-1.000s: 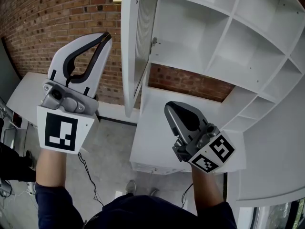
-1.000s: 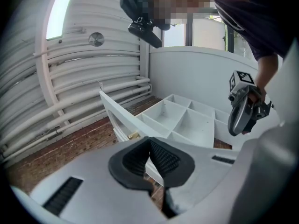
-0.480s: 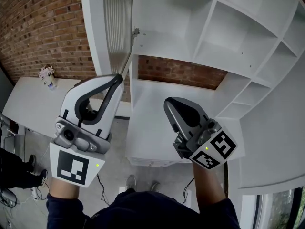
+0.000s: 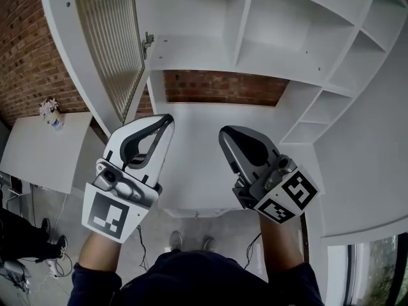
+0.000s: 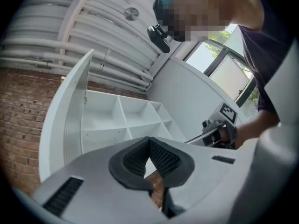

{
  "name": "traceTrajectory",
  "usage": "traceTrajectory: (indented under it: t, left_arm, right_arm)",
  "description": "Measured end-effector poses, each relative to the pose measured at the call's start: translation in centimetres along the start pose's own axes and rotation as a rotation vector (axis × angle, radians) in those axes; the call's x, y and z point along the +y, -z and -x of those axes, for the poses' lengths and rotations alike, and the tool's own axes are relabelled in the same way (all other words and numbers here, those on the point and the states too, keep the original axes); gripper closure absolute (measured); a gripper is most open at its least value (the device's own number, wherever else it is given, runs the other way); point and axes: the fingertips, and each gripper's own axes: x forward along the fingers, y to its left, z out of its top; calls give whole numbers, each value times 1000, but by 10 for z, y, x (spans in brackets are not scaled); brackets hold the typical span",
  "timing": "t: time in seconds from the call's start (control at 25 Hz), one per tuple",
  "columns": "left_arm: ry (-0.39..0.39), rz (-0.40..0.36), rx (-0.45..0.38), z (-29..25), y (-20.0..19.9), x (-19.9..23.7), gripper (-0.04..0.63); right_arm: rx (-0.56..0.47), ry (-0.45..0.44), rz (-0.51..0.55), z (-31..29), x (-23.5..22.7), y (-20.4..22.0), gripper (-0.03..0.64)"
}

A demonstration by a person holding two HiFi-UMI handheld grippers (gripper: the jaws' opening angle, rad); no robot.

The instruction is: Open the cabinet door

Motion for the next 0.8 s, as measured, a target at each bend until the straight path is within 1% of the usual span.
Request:
traceTrajectory:
  t: [0.2, 0.44, 0.8]
  left_arm:
    - [30, 71, 19, -21, 24, -19, 588]
    - [50, 165, 67, -33, 65, -36, 588]
    - [74, 219, 128, -38, 109, -54, 589]
  right_arm:
    - [3, 27, -9, 12, -19, 4, 591]
    - [22, 56, -26, 21, -33, 19, 591]
    - [47, 86, -55, 25, -47, 41, 591]
